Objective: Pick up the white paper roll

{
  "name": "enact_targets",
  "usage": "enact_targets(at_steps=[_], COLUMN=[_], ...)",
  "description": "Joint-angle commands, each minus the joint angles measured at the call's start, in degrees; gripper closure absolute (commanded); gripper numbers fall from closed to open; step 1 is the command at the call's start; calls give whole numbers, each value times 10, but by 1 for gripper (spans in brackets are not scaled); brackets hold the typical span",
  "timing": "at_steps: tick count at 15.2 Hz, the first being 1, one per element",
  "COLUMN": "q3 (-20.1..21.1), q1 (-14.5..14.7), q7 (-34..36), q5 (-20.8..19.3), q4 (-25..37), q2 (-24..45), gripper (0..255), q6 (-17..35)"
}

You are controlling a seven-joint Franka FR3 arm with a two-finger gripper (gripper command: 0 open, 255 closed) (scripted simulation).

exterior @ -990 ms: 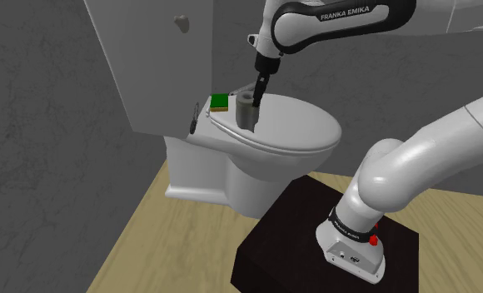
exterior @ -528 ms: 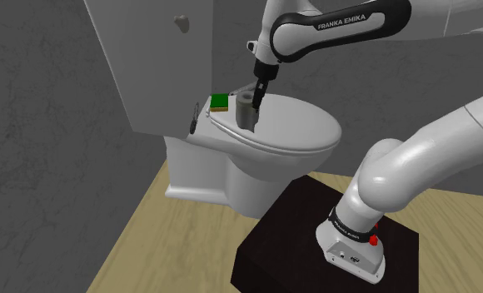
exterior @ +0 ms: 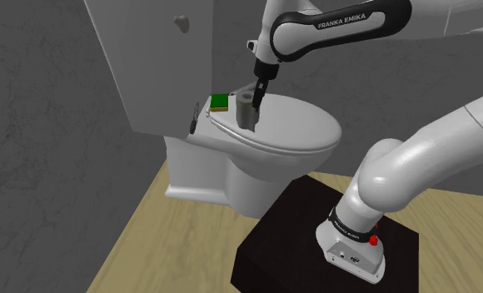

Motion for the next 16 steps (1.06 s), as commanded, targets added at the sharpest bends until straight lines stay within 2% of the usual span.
enact_targets(at_steps=[1, 14, 16], q3=[0, 3, 3], q1=[0, 2, 2], q7=[-1, -9, -9], q5=[1, 6, 6], q4=[10, 107, 108], q2=[-1, -5, -5], gripper=[255, 255, 255], q6=[-11, -112, -113])
